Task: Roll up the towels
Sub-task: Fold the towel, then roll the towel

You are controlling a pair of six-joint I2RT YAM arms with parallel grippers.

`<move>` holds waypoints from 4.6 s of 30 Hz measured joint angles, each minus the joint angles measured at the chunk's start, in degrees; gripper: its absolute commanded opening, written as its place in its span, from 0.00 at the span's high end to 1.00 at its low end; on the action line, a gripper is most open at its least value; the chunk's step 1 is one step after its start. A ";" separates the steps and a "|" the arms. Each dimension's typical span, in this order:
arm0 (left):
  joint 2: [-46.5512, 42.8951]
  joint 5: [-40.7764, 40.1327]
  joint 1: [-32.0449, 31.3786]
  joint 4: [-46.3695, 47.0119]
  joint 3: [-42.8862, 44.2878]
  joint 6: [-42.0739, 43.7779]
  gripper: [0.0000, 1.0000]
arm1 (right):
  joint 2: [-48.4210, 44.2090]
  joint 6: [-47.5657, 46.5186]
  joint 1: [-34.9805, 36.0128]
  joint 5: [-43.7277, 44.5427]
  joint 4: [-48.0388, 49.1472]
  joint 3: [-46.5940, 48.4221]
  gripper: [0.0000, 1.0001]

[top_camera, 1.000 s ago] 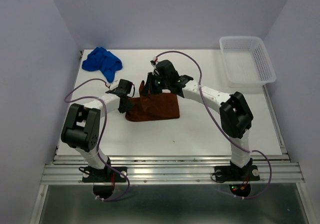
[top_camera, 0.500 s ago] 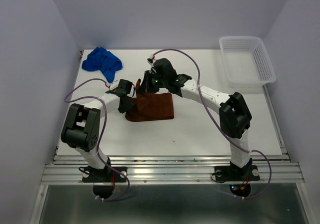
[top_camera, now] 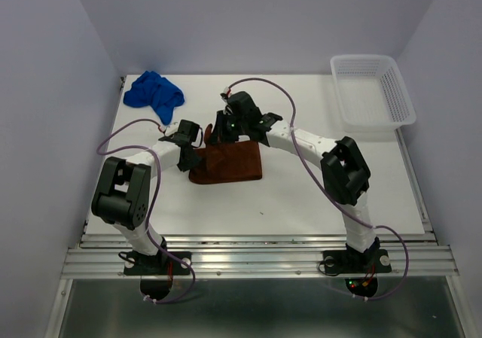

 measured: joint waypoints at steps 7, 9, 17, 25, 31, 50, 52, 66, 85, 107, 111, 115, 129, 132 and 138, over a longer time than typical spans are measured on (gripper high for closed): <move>-1.18 -0.26 0.04 -2.67 0.00 -0.39 0.57 | 2.01 0.00 0.00 -0.02 -0.04 2.49 0.99; -1.99 -0.48 0.22 -3.63 0.00 -0.52 0.57 | 2.84 0.00 0.00 -0.02 -0.04 2.86 0.99; -8.68 -1.79 2.84 -7.80 0.00 -1.46 0.52 | 5.68 -0.24 0.07 -0.07 -0.39 3.67 0.94; -14.82 -2.43 5.38 -10.38 0.00 -1.68 0.49 | 11.30 -0.81 2.14 -0.28 -0.79 10.40 0.83; -17.73 -2.40 5.68 -12.35 0.00 -1.68 0.44 | 15.65 -0.96 4.17 -0.24 -1.90 15.76 0.52; -20.11 2.40 6.05 -11.43 -3.15 -1.84 0.38 | 5.05 -3.76 4.96 4.61 -2.89 4.94 0.41; -20.11 2.67 6.05 -11.02 -4.13 -1.95 0.33 | 1.49 -4.76 4.74 6.73 -2.45 1.09 0.41; -18.43 2.64 6.05 -8.33 -8.35 -3.21 0.18 | -10.51 -10.67 3.63 19.19 -3.15 -15.08 0.27; -10.10 5.75 6.10 -0.11 -10.60 -3.96 0.79 | -11.91 -15.13 -2.16 23.08 -3.76 -15.78 0.46; 26.10 1.86 -0.59 0.31 33.53 8.79 0.85 | -13.25 -8.70 1.09 21.90 7.13 -35.04 0.77; 30.93 3.26 -3.78 -0.04 40.92 12.55 0.85 | -13.92 -4.85 6.95 24.65 8.41 -36.28 0.74; 32.41 3.74 -5.60 -0.55 43.32 14.14 0.83 | -13.92 -3.82 12.20 27.26 6.82 -34.53 0.69; 22.40 1.20 -4.00 -9.42 40.68 12.57 0.11 | -30.38 -30.08 12.74 22.82 8.55 -38.38 0.30; 11.98 0.35 -3.85 -9.73 35.39 10.45 0.01 | -31.65 -37.79 12.76 19.67 8.13 -39.65 0.27; -6.03 1.14 -3.78 -7.23 18.14 4.59 0.01 | -28.33 -50.21 12.76 15.08 6.05 -39.69 0.27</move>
